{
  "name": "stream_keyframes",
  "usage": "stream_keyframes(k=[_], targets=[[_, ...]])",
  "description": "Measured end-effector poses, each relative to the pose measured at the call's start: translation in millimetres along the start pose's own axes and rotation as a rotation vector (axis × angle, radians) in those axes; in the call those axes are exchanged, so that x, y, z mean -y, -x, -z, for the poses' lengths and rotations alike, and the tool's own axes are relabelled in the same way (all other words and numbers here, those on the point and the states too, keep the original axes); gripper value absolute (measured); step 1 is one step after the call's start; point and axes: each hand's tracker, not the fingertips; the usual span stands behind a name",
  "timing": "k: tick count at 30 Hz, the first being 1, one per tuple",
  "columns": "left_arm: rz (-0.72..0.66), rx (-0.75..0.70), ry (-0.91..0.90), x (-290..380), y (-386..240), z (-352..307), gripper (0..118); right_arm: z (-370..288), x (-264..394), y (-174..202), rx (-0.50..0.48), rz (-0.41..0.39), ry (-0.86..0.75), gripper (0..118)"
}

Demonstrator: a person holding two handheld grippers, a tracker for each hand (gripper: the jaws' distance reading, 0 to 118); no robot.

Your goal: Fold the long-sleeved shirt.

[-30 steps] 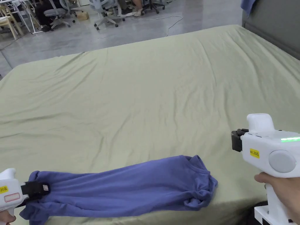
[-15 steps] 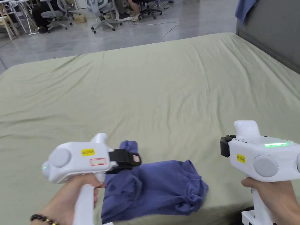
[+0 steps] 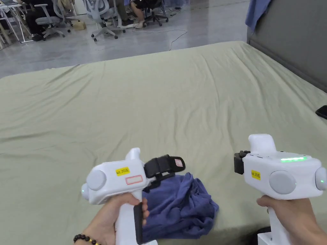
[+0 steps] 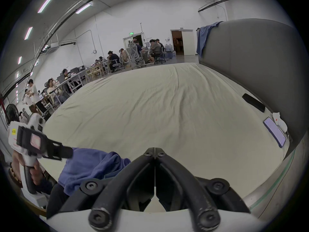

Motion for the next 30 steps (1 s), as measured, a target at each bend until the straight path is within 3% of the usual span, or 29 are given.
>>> stream_keyframes(k=[2,3,4,5,7,14,20,24,27,30], targets=[[0.017,-0.077,-0.073,2.1,-5.5,-26.0,116,0.4,1.3,2.9,-0.005,-0.007,0.01,0],[0.004,-0.113,-0.112,4.9,-4.3,-38.1,102,0.9,2.0,4.6,-0.008,-0.011,0.013,0],[0.008,-0.142,-0.135,8.8,-3.4,-47.3,57,1.5,2.6,6.1,-0.011,-0.014,0.016,0],[0.036,-0.179,-0.172,18.1,-5.5,-54.3,0,2.1,2.9,7.8,-0.013,-0.019,0.017,0],[0.119,-0.367,-0.248,37.4,-10.1,-55.6,0,3.1,3.1,10.4,-0.017,-0.026,0.019,0],[0.387,-0.542,-0.082,96.7,-11.9,26.2,0,0.9,3.8,13.0,-0.033,-0.03,0.025,0],[0.376,-0.437,-0.011,128.9,-20.2,97.3,0,-4.3,1.6,6.0,-0.017,-0.019,0.005,0],[0.383,-0.453,-0.004,137.3,-30.4,118.6,0,-5.3,1.6,0.5,-0.011,-0.001,0.002,0],[0.297,-0.315,0.04,126.9,-36.8,108.0,0,-6.3,1.4,-3.5,-0.063,0.03,0.003,0],[0.31,-0.268,-0.035,119.4,-44.6,76.8,0,-3.0,0.0,-1.6,-0.205,0.097,0.071,0]])
